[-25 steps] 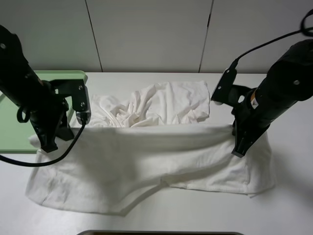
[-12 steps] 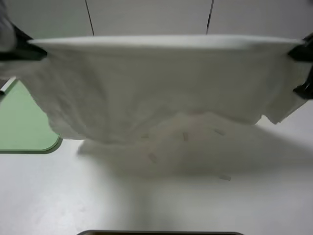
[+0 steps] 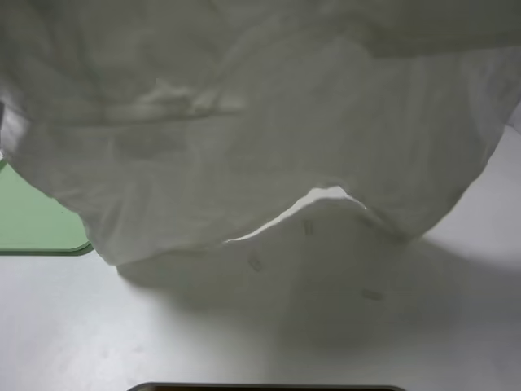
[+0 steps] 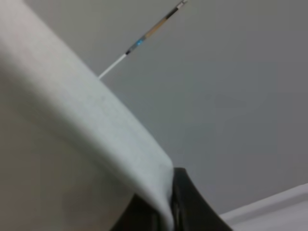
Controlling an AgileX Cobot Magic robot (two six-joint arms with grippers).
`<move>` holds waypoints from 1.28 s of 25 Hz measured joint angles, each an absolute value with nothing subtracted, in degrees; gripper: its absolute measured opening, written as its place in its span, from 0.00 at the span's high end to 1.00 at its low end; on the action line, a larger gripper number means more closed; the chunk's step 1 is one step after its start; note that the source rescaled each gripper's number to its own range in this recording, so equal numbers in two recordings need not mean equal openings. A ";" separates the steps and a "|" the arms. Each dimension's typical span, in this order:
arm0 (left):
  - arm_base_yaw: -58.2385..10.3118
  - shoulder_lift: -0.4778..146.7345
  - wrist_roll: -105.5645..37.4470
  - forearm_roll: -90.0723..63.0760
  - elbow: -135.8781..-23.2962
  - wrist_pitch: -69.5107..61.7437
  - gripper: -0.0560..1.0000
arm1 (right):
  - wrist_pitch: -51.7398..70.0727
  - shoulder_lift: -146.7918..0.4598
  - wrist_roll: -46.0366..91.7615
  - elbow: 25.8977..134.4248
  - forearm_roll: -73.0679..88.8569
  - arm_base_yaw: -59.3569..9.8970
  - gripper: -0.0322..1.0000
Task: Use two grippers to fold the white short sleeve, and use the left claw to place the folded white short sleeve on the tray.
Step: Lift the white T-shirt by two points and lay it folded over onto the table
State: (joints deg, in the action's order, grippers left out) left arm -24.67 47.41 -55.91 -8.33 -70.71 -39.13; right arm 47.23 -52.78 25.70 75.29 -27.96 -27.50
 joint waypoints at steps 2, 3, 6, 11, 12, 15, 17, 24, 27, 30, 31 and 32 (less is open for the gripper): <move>-24.67 50.35 -55.91 -6.86 -72.56 -42.16 0.95 | 48.75 -55.83 26.02 77.87 -28.03 -27.50 0.97; -24.67 52.15 -55.68 -5.69 -72.68 -43.59 0.95 | 49.50 -58.31 26.10 78.26 -28.41 -27.50 0.97; -24.55 64.71 -49.96 1.67 -71.79 -49.15 0.95 | 51.91 -66.05 26.31 78.38 -29.01 -27.50 0.97; -24.35 74.54 -46.34 6.67 -70.16 -49.82 0.95 | 53.61 -85.67 25.69 78.38 -31.18 -27.50 0.97; -24.27 81.99 -43.52 11.15 -69.64 -49.65 0.95 | 53.46 -88.61 25.06 78.38 -32.10 -27.50 0.97; -24.27 85.85 -41.07 14.66 -69.64 -48.58 0.95 | 53.04 -95.35 21.63 78.38 -35.16 -27.50 0.97; -24.27 86.07 -41.06 14.79 -69.64 -48.30 0.95 | 52.61 -96.21 20.75 78.38 -35.98 -27.50 0.97; -24.27 84.04 -40.25 16.48 -69.64 -44.29 0.95 | 50.39 -92.80 19.25 78.38 -39.32 -27.50 0.97; -24.27 76.50 -39.87 16.54 -69.64 -40.74 0.95 | 50.04 -87.80 19.25 78.38 -39.13 -27.50 0.97; -24.27 71.58 -39.65 16.09 -69.64 -39.29 0.95 | 49.24 -80.56 19.25 78.38 -37.56 -27.50 0.97; -24.27 68.51 -39.71 15.21 -69.64 -38.86 0.95 | 49.24 -80.56 19.25 78.38 -37.56 -27.50 0.97; -24.41 66.54 -39.85 14.72 -69.64 -38.58 0.95 | 49.08 -78.30 19.25 78.38 -37.09 -27.50 0.97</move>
